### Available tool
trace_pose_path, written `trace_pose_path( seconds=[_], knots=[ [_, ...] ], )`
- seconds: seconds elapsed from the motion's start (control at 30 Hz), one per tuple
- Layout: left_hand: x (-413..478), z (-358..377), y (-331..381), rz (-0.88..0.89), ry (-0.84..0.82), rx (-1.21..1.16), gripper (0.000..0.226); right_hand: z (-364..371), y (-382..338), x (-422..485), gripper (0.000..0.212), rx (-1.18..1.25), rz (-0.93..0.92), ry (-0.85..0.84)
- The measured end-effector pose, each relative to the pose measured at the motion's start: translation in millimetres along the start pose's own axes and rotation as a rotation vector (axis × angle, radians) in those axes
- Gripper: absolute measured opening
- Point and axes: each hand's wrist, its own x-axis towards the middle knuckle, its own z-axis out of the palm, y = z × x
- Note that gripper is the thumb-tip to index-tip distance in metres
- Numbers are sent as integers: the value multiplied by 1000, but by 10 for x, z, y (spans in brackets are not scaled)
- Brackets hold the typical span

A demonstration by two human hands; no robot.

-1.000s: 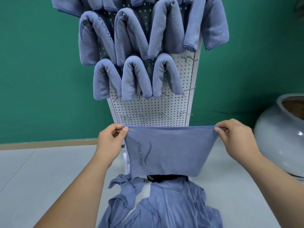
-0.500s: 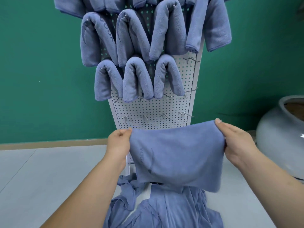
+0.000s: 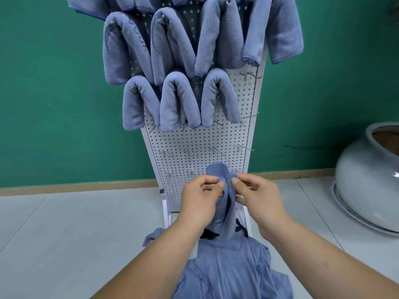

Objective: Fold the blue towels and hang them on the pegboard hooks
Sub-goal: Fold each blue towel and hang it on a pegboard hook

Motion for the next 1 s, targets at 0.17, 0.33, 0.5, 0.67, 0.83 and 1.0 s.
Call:
trace_pose_path(
  seconds=[0.17,0.33,0.5,0.67,0.83,1.0],
  knots=[
    [-40,51,-30,55,9,-15,8,18,59,-7,25,-148,-89,3],
    [-71,62,-2,59,22,-60,5,2,75,-10,16,-216,-122,27],
    [-63,87,-34,69,10,-53,8,-10,84,-54,15,-465,-258,44],
    [-48,69,-46,94,-74,0,33,26,109,-98,20,-570,-275,38],
    [4,0,-23,108,-156,36,32,-44,121,7,8,-569,-276,33],
    [172,-217,-145,171,-39,512,21,-116,103,120,8,-553,-285,62]
  ],
)
